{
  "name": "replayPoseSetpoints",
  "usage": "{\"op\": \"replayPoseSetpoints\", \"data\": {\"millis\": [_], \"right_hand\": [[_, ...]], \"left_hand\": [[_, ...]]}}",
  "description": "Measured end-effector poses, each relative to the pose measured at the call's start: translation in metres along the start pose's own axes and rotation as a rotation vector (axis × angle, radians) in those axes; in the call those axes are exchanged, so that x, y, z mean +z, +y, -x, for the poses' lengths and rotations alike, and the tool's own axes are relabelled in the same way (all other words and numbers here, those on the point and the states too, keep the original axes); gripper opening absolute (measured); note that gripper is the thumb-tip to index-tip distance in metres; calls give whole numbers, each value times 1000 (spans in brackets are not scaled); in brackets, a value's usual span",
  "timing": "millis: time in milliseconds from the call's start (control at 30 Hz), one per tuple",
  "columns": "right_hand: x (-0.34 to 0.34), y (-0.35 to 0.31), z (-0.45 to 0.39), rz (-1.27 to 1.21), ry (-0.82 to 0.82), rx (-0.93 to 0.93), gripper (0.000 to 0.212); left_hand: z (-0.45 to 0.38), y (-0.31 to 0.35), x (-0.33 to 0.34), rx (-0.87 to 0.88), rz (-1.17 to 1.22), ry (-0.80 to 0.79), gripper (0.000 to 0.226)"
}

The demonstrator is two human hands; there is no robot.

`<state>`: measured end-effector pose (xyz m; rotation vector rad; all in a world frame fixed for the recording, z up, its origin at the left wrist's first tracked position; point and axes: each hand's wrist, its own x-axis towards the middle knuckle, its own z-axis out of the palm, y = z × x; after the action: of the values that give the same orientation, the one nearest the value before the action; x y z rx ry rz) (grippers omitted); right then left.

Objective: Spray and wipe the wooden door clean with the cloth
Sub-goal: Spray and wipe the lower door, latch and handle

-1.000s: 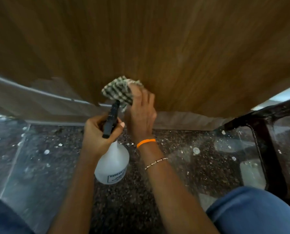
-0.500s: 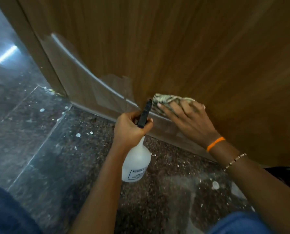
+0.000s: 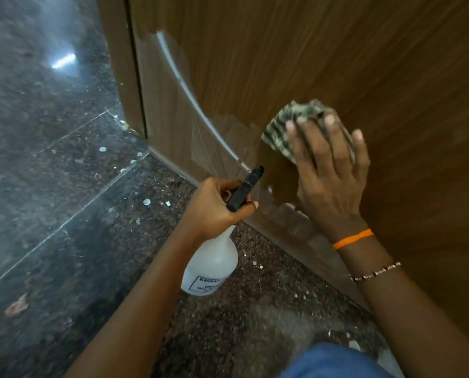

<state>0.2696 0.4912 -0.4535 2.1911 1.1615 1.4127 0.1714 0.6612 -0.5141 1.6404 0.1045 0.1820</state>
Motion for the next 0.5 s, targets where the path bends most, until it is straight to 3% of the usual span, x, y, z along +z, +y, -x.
{"op": "replayPoseSetpoints", "data": {"millis": [133,367,500], "right_hand": [[10,-18,-9,-65,-46,-33,44],[33,-57,43,-65,-409,-477,54],[25,-46,13,-77,-349,-408,60]], "left_hand": [[-1,7,-10,13,38,47,24],[5,12,-37,44,40,72,37],[16,22,-49,20,19,48,19]]}}
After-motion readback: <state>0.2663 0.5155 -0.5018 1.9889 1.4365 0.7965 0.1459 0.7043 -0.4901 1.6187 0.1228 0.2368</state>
